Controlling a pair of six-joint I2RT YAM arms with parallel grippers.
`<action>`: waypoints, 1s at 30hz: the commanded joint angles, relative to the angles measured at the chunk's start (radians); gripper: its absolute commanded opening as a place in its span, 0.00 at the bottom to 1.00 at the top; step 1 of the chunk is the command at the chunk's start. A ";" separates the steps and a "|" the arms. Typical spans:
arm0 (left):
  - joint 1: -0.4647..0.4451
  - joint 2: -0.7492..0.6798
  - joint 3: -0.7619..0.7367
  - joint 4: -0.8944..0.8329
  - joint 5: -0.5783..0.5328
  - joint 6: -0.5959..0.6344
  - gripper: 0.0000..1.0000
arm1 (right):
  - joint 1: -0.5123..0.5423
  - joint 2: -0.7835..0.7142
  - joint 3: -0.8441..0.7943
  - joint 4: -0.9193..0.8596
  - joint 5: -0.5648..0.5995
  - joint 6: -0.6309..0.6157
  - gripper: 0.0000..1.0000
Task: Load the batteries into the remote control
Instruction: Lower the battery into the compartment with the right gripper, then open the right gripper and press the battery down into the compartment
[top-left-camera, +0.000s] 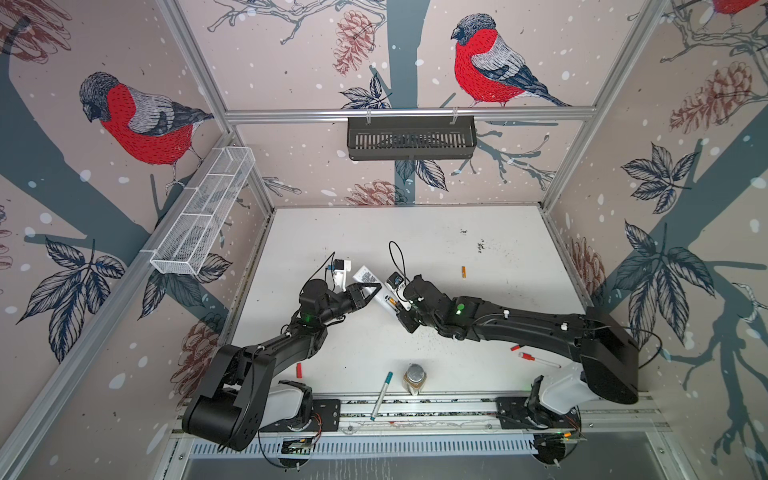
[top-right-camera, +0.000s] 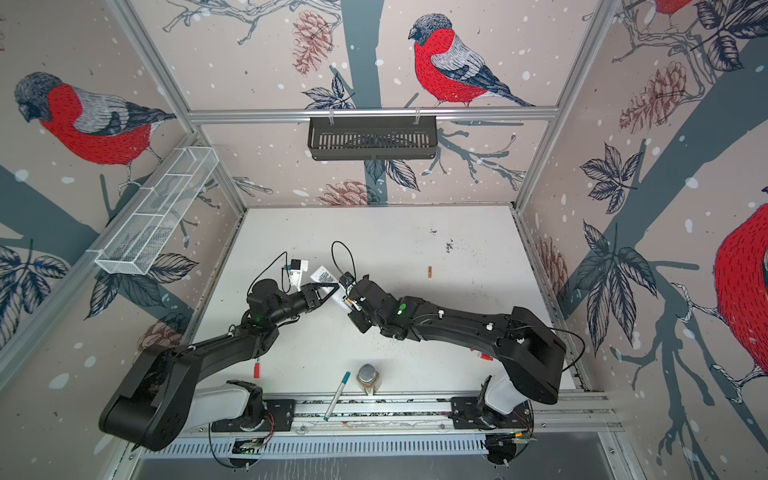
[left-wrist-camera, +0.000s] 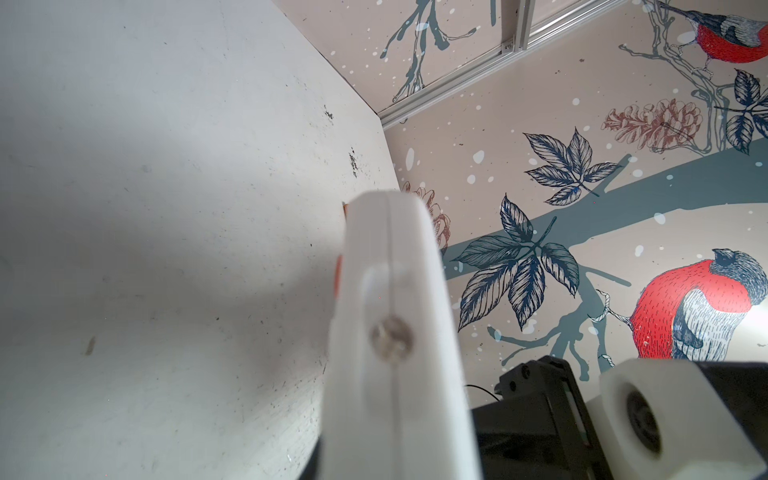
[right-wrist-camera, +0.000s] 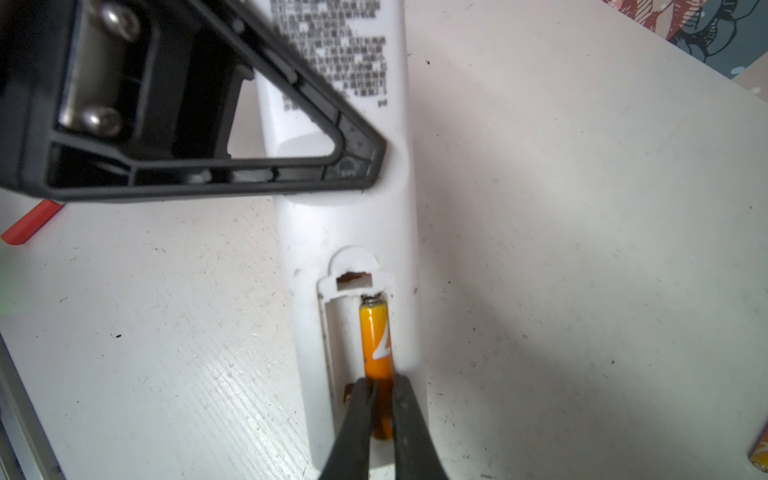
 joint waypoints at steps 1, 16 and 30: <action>-0.002 -0.003 0.000 0.138 0.119 -0.049 0.00 | -0.006 0.016 0.008 0.027 -0.009 -0.004 0.12; -0.001 0.000 -0.004 0.161 0.130 -0.060 0.00 | -0.048 0.071 0.043 0.061 -0.060 -0.022 0.12; -0.031 0.025 0.002 0.185 0.134 -0.007 0.00 | -0.087 -0.187 -0.051 0.029 -0.148 -0.020 0.31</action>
